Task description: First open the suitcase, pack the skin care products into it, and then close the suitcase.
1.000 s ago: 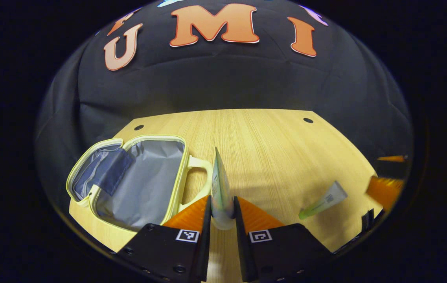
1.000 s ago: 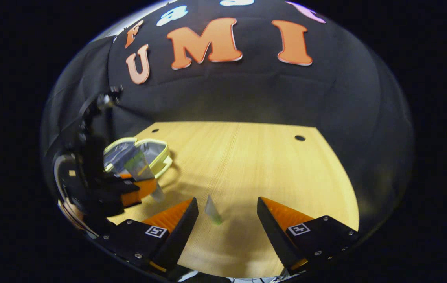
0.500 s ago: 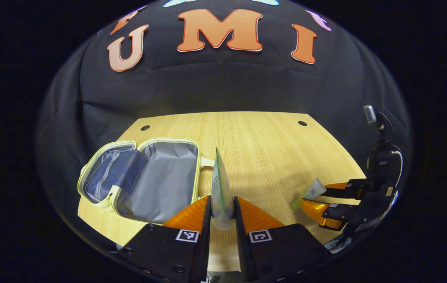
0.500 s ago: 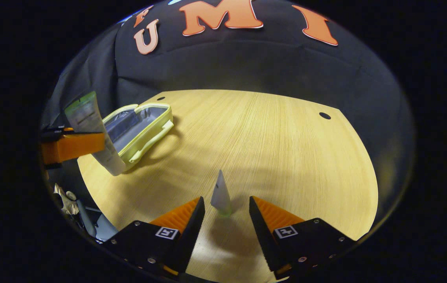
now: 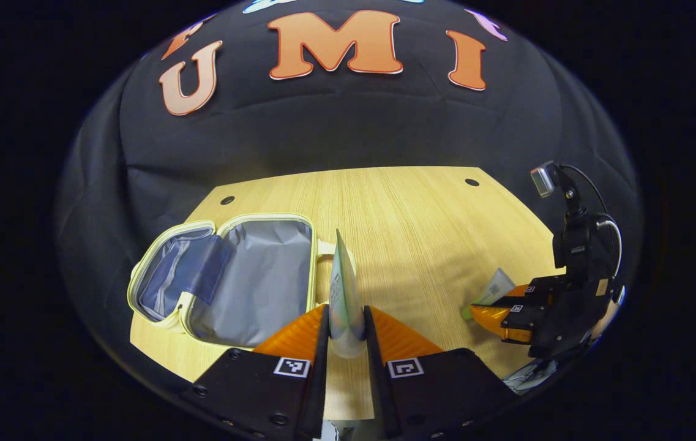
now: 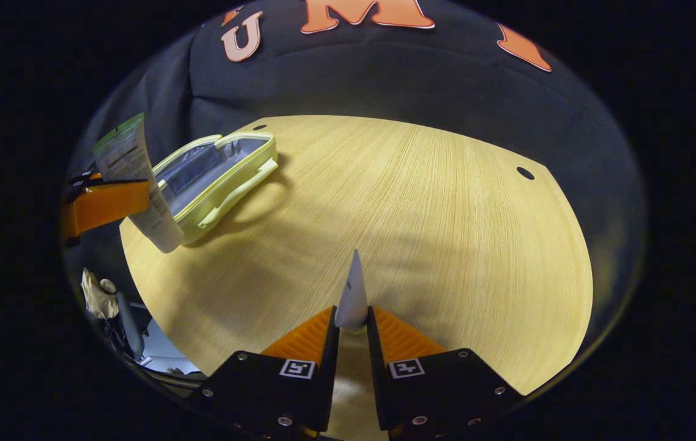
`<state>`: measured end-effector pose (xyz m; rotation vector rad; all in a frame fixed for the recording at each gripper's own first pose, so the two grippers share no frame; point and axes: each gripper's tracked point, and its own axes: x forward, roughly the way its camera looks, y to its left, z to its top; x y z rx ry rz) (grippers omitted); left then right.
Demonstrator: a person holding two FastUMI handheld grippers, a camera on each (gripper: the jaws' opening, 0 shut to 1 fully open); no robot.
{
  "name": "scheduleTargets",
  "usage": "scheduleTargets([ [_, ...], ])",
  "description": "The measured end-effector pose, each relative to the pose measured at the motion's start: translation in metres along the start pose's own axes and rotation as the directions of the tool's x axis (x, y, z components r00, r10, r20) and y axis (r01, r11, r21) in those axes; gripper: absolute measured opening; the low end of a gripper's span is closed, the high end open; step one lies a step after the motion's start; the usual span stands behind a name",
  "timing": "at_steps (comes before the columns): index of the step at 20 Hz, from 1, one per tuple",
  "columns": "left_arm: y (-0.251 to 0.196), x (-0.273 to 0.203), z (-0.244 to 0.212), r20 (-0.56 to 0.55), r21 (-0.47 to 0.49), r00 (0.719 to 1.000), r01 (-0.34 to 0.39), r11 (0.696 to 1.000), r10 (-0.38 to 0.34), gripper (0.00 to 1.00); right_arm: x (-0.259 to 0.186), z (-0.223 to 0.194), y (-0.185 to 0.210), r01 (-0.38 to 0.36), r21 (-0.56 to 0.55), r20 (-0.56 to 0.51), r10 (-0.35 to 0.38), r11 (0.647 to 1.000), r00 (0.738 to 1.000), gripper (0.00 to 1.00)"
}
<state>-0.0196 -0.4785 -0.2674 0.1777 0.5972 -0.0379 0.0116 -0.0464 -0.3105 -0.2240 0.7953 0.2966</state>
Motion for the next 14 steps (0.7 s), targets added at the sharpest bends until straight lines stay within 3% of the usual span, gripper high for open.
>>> scheduleTargets([
  [4, 0.015, -0.008, 0.004, -0.035, 0.018, 0.999, 0.024, 1.0, -0.023, 0.32, -0.025, 0.02, 0.012, -0.077, 0.112, 0.027, 0.075, 0.991, 0.997, 0.29],
  [5, 0.02, -0.011, 0.006, -0.047, 0.014, 0.998, 0.031, 0.999, -0.031, 0.32, -0.031, 0.026, 0.014, -0.092, 0.131, 0.039, 0.088, 0.987, 0.995, 0.25],
  [9, 0.056, -0.029, 0.014, -0.092, -0.064, 0.995, 0.029, 0.998, -0.035, 0.31, -0.056, 0.04, 0.024, -0.144, 0.144, 0.07, 0.135, 0.979, 0.988, 0.34],
  [11, 0.076, -0.036, 0.017, -0.14, -0.101, 0.989, 0.033, 0.994, -0.047, 0.31, -0.064, 0.044, 0.033, -0.176, 0.166, 0.074, 0.166, 0.97, 0.983, 0.29],
  [13, 0.1, -0.036, 0.026, -0.177, -0.082, 0.983, 0.031, 0.996, -0.045, 0.32, -0.071, 0.049, 0.043, -0.214, 0.192, 0.075, 0.203, 0.958, 0.976, 0.29],
  [14, 0.112, -0.035, 0.025, -0.21, -0.063, 0.977, 0.03, 0.998, -0.043, 0.32, -0.073, 0.051, 0.048, -0.231, 0.202, 0.079, 0.219, 0.952, 0.972, 0.24],
])
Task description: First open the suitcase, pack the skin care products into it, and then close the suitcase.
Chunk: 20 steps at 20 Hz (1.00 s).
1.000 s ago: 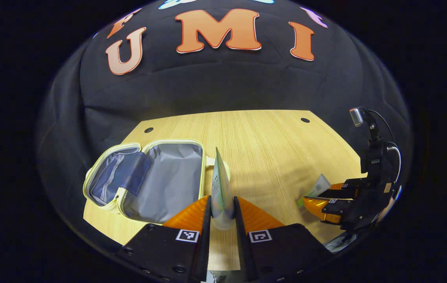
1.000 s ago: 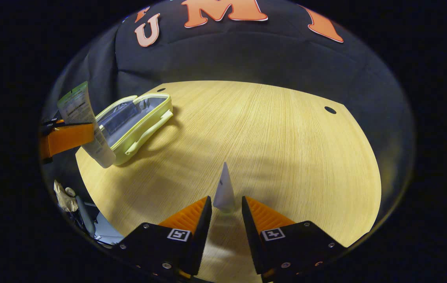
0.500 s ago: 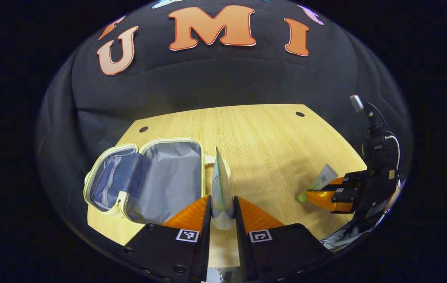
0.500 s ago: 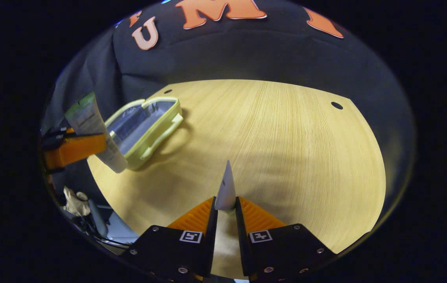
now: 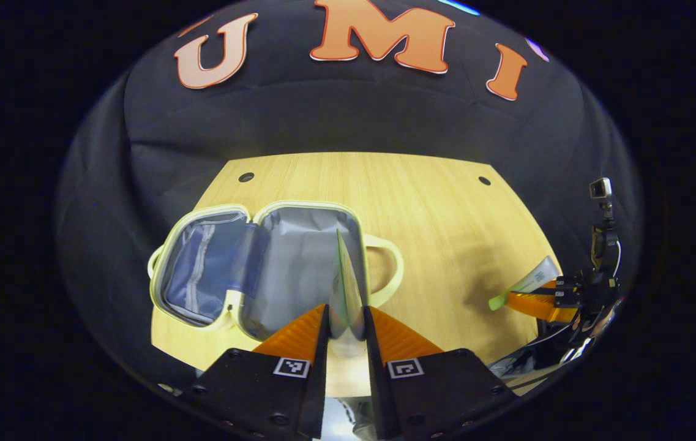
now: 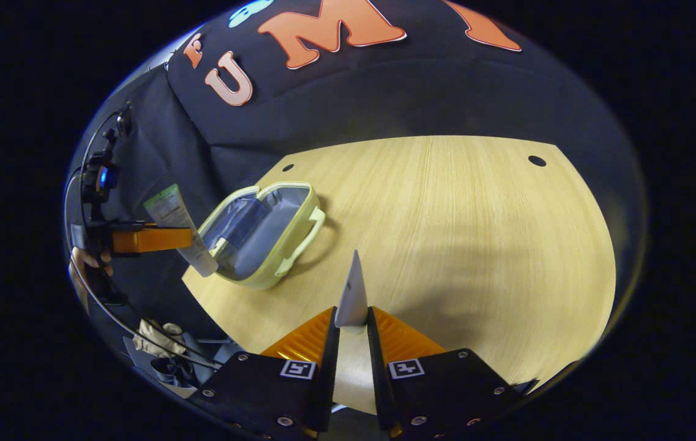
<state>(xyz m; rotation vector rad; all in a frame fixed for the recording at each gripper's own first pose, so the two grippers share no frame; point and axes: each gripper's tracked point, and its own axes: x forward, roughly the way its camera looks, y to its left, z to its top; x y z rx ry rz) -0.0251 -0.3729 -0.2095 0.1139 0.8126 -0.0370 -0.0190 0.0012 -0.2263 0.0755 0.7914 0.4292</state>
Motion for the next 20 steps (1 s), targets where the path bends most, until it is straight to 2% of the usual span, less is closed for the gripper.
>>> scheduleTargets([
  [1, 0.01, 0.001, 0.001, -0.04, 0.021, 0.999, 0.0, 1.0, 0.001, 0.31, -0.002, 0.0, 0.004, -0.014, 0.008, -0.001, 0.014, 1.0, 1.0, 0.29],
  [3, 0.027, 0.012, 0.002, -0.131, 0.074, 0.991, 0.024, 0.997, -0.015, 0.31, -0.004, 0.0, 0.009, -0.028, 0.021, -0.001, 0.028, 0.999, 1.0, 0.29],
  [7, 0.05, 0.053, -0.002, -0.295, 0.132, 0.955, 0.073, 0.989, -0.032, 0.32, -0.008, -0.002, 0.011, -0.017, 0.047, -0.001, 0.017, 0.999, 1.0, 0.29],
  [8, 0.057, 0.068, 0.0, -0.313, 0.162, 0.949, 0.079, 0.984, -0.025, 0.31, -0.01, -0.002, 0.012, -0.016, 0.062, 0.001, 0.016, 0.998, 1.0, 0.24],
  [9, 0.065, 0.082, -0.001, -0.352, 0.187, 0.936, 0.084, 0.979, -0.013, 0.32, -0.01, -0.002, 0.013, -0.017, 0.083, 0.004, 0.017, 0.996, 1.0, 0.29],
  [12, 0.071, 0.117, -0.018, -0.494, 0.185, 0.869, 0.127, 0.975, -0.019, 0.32, -0.013, -0.009, 0.019, -0.03, 0.149, -0.008, 0.031, 0.988, 0.999, 0.29],
  [14, 0.076, 0.139, -0.028, -0.558, 0.163, 0.83, 0.14, 0.977, -0.025, 0.32, -0.013, -0.015, 0.017, -0.003, 0.147, -0.013, 0.005, 0.989, 1.0, 0.29],
  [17, 0.098, 0.171, -0.04, -0.597, 0.155, 0.802, 0.094, 0.983, 0.018, 0.32, -0.014, -0.024, 0.015, 0.037, 0.145, -0.024, -0.034, 0.989, 0.999, 0.29],
  [19, 0.109, 0.181, -0.038, -0.598, 0.151, 0.8, 0.067, 0.986, 0.037, 0.32, -0.014, -0.026, 0.016, 0.052, 0.161, -0.025, -0.048, 0.986, 0.999, 0.29],
  [20, 0.113, 0.184, -0.037, -0.596, 0.159, 0.801, 0.061, 0.985, 0.046, 0.32, -0.014, -0.027, 0.015, 0.063, 0.163, -0.024, -0.06, 0.985, 0.998, 0.24],
])
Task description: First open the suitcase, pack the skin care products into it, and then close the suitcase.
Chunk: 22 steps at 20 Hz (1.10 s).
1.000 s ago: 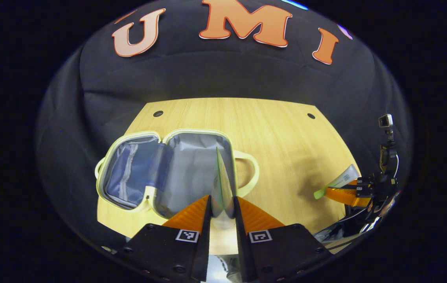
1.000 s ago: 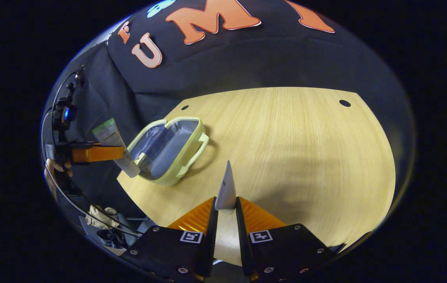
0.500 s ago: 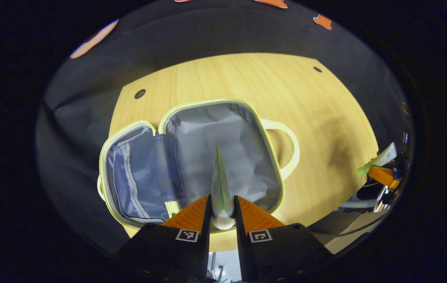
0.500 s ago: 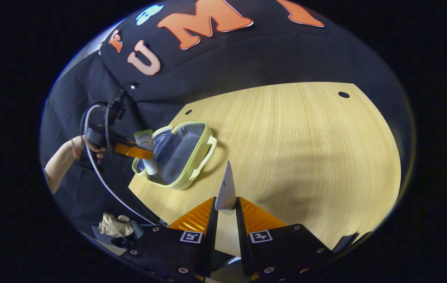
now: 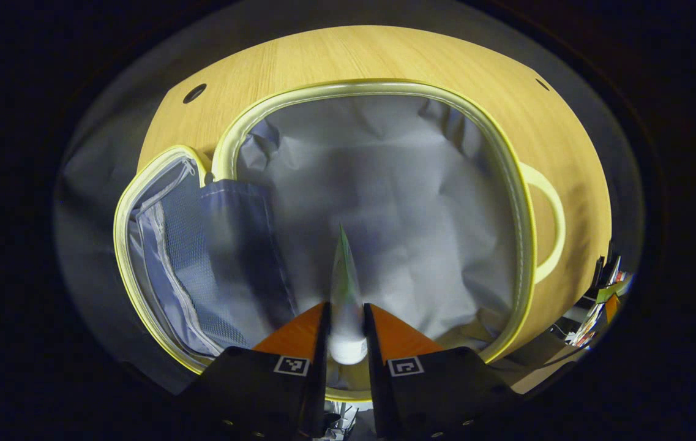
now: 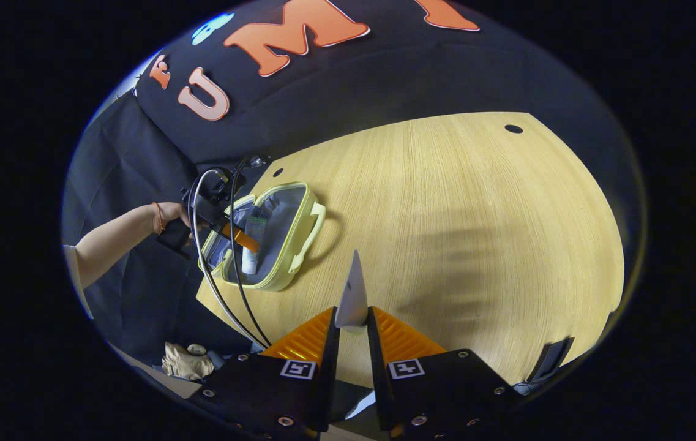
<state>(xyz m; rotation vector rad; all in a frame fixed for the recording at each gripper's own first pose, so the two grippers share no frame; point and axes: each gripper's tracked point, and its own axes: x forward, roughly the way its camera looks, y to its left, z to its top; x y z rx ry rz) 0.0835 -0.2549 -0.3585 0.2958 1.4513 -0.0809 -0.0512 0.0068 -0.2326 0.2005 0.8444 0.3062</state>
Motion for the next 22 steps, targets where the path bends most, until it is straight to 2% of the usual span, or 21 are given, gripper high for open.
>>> scheduleTargets([
  [1, 0.004, 0.001, 0.001, 0.001, 0.01, 1.0, -0.009, 1.0, 0.009, 0.32, 0.002, 0.001, -0.001, 0.012, 0.001, 0.004, -0.012, 1.0, 1.0, 0.29],
  [4, 0.005, 0.005, 0.003, 0.015, 0.015, 1.0, 0.003, 1.0, -0.003, 0.32, 0.004, 0.004, 0.0, 0.044, 0.015, 0.019, -0.045, 0.999, 0.999, 0.29],
  [5, 0.005, 0.005, 0.005, 0.024, 0.02, 1.0, 0.004, 1.0, -0.005, 0.34, 0.006, 0.005, 0.002, 0.056, 0.02, 0.025, -0.057, 0.998, 0.998, 0.24],
  [6, 0.0, 0.005, 0.007, 0.04, 0.021, 0.999, 0.029, 0.999, -0.03, 0.41, 0.006, 0.006, 0.005, 0.068, 0.023, 0.033, -0.069, 0.997, 0.997, 0.29],
  [7, -0.011, 0.0, 0.009, 0.056, 0.02, 0.996, 0.075, 0.997, -0.076, 0.55, 0.007, 0.007, 0.007, 0.076, 0.022, 0.039, -0.077, 0.997, 0.996, 0.29],
  [8, -0.019, -0.005, 0.01, 0.071, 0.028, 0.992, 0.102, 0.994, -0.104, 0.7, 0.009, 0.008, 0.012, 0.084, 0.02, 0.042, -0.085, 0.996, 0.996, 0.24],
  [9, -0.02, -0.01, 0.01, 0.093, 0.05, 0.99, 0.099, 0.994, -0.103, 0.84, 0.01, 0.011, 0.017, 0.09, 0.017, 0.043, -0.091, 0.996, 0.995, 0.24],
  [10, -0.021, -0.019, 0.012, 0.126, 0.07, 0.986, 0.098, 0.993, -0.107, 0.99, 0.009, 0.015, 0.022, 0.092, 0.014, 0.045, -0.092, 0.996, 0.995, 0.29],
  [12, -0.022, -0.044, 0.008, 0.196, 0.101, 0.972, 0.115, 0.988, -0.133, 0.99, 0.009, 0.029, 0.04, 0.074, 0.01, 0.058, -0.075, 0.997, 0.996, 0.29],
  [13, -0.024, -0.058, 0.002, 0.234, 0.112, 0.959, 0.138, 0.984, -0.161, 1.0, 0.01, 0.038, 0.051, 0.058, 0.006, 0.064, -0.059, 0.998, 0.996, 0.24],
  [14, -0.023, -0.073, -0.005, 0.273, 0.114, 0.944, 0.161, 0.98, -0.187, 0.99, 0.012, 0.048, 0.066, 0.039, -0.002, 0.064, -0.038, 0.999, 0.997, 0.29],
  [18, 0.008, -0.118, -0.041, 0.413, 0.043, 0.874, 0.261, 0.964, -0.255, 0.99, 0.035, 0.086, 0.133, -0.045, -0.063, 0.034, 0.047, 0.997, 0.998, 0.29],
  [22, 0.077, -0.153, -0.082, 0.545, -0.069, 0.809, 0.306, 0.949, -0.221, 0.98, 0.077, 0.107, 0.207, -0.141, -0.07, -0.06, 0.137, 0.988, 0.989, 0.29],
])
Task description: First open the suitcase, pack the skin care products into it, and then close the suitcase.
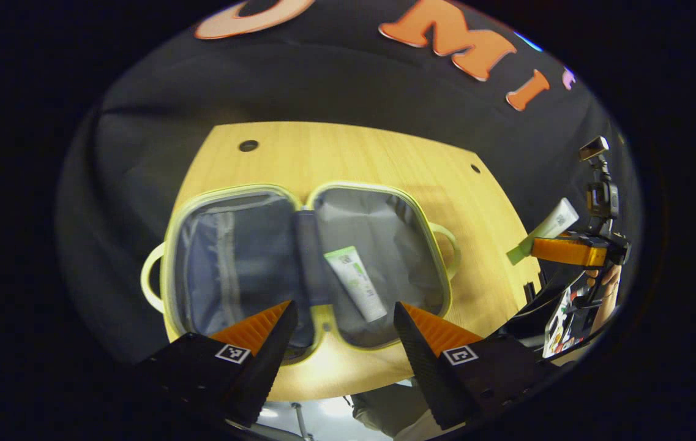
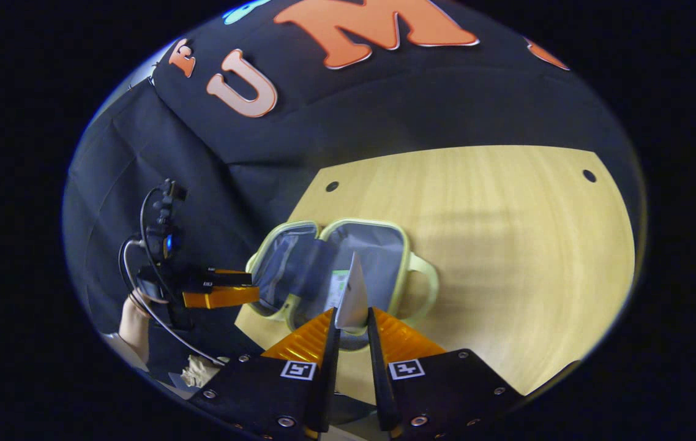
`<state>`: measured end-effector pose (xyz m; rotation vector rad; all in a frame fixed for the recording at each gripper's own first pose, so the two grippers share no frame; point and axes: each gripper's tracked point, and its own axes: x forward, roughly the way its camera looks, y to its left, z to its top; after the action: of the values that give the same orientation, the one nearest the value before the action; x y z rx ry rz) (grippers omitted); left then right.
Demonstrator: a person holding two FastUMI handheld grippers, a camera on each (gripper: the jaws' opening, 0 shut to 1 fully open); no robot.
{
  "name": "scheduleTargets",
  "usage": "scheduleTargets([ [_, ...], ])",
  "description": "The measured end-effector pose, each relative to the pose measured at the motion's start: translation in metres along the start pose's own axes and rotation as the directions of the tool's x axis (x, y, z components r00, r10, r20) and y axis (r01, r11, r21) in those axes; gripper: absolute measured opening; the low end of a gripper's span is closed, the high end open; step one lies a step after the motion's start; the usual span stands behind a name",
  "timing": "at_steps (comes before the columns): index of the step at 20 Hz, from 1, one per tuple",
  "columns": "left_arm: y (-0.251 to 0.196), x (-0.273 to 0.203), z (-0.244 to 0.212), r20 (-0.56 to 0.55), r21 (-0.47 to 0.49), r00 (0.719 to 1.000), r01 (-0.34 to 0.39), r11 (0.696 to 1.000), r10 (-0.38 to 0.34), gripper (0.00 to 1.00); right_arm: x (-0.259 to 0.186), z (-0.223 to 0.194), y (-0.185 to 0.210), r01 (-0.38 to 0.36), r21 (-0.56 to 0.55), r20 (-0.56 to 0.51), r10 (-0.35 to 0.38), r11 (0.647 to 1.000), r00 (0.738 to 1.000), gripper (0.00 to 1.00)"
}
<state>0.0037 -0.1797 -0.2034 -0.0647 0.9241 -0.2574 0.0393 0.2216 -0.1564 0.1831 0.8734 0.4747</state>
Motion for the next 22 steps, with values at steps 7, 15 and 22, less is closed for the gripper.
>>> scheduleTargets([
  [7, 0.099, -0.102, -0.019, 0.316, -0.264, 0.924, -0.132, 0.956, 0.214, 0.98, 0.099, -0.024, 0.024, 0.052, -0.012, -0.292, -0.053, 0.999, 0.955, 0.29],
  [15, 0.094, -0.147, -0.018, 0.495, -0.294, 0.788, -0.244, 0.924, 0.366, 0.98, 0.155, -0.063, -0.013, 0.215, 0.0, -0.469, -0.19, 0.977, 0.863, 0.3],
  [22, 0.106, -0.14, -0.023, 0.499, -0.333, 0.8, -0.177, 0.926, 0.333, 0.97, 0.149, -0.052, -0.015, 0.249, 0.019, -0.415, -0.219, 0.968, 0.883, 0.78],
])
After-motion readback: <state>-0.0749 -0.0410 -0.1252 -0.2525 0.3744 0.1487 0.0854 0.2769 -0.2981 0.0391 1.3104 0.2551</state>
